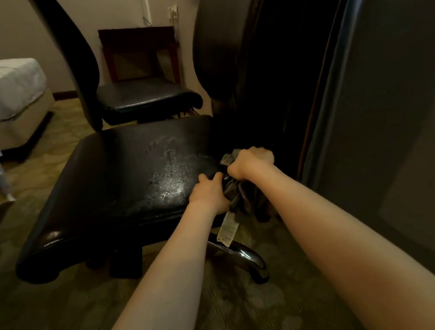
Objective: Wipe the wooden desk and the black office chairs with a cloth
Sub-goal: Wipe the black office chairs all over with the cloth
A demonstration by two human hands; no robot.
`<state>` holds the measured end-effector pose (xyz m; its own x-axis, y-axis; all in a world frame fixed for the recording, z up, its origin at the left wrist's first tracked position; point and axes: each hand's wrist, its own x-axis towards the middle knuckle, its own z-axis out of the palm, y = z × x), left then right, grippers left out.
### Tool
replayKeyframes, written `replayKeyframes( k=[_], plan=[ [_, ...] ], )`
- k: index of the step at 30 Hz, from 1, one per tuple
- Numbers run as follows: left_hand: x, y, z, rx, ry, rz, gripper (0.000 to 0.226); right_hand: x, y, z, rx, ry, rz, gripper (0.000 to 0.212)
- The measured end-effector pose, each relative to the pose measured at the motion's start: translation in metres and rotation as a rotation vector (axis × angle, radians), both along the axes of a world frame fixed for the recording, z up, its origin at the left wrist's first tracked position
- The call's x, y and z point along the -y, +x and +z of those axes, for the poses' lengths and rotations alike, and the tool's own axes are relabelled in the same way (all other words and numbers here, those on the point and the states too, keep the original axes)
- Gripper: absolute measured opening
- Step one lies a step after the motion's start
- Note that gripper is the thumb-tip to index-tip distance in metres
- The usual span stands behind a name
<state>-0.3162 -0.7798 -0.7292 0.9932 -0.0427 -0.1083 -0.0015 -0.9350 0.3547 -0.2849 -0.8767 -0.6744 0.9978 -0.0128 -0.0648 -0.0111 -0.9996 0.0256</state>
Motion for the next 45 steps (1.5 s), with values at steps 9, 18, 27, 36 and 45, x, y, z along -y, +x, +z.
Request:
replayKeyframes(
  k=[9,18,27,36,45],
  plan=[
    [0.002,-0.002,0.012,-0.064,0.061,-0.039,0.071,0.051,-0.056,-0.010,-0.394,0.072,0.033,0.046],
    [-0.003,-0.001,0.013,-0.073,-0.010,-0.029,0.071,0.042,-0.075,0.015,0.171,0.248,0.013,0.030],
    [-0.001,-0.002,0.008,-0.048,-0.056,-0.016,0.071,0.048,-0.082,-0.035,0.126,0.205,0.080,0.026],
    [0.016,-0.013,0.026,-0.084,-0.298,-0.049,0.021,0.070,-0.105,0.012,0.590,0.327,0.142,0.036],
    [0.015,-0.005,0.048,0.072,-0.461,0.060,0.037,0.050,-0.068,-0.035,0.284,0.198,0.031,0.040]
  ],
)
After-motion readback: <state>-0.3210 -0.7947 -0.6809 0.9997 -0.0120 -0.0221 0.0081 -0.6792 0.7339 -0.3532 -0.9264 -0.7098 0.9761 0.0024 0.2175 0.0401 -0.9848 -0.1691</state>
